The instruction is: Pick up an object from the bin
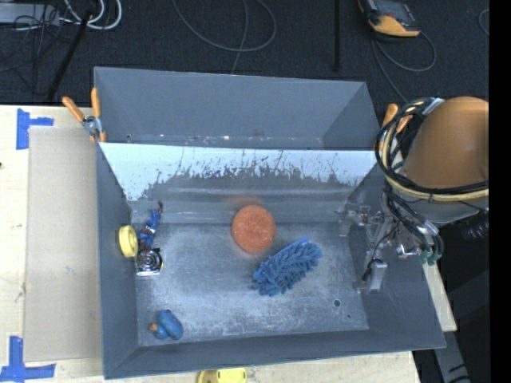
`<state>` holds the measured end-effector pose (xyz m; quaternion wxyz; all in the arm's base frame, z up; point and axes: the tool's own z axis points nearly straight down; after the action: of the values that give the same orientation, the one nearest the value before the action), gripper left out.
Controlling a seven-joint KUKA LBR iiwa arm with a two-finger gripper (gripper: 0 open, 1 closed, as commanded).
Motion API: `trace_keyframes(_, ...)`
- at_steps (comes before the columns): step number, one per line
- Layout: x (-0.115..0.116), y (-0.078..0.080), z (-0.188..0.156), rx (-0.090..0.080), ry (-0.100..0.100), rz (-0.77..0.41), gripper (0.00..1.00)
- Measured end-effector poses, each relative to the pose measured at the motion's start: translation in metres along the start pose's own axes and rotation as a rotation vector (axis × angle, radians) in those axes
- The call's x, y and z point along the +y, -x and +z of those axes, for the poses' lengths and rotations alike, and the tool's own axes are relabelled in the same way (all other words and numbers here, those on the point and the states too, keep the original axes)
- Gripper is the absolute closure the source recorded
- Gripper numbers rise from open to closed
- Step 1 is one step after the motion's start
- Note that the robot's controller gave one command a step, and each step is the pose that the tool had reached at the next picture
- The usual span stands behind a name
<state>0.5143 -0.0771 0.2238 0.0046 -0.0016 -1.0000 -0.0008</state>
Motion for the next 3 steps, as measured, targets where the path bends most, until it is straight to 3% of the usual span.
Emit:
trace_keyframes(1,0.000,0.001,-0.005,-0.008,-0.001,-0.003,0.00)
trace_keyframes(2,0.017,0.022,0.030,-0.015,-0.003,-0.066,0.00)
trace_keyframes(3,0.040,0.026,0.091,-0.013,-0.002,-0.125,0.00)
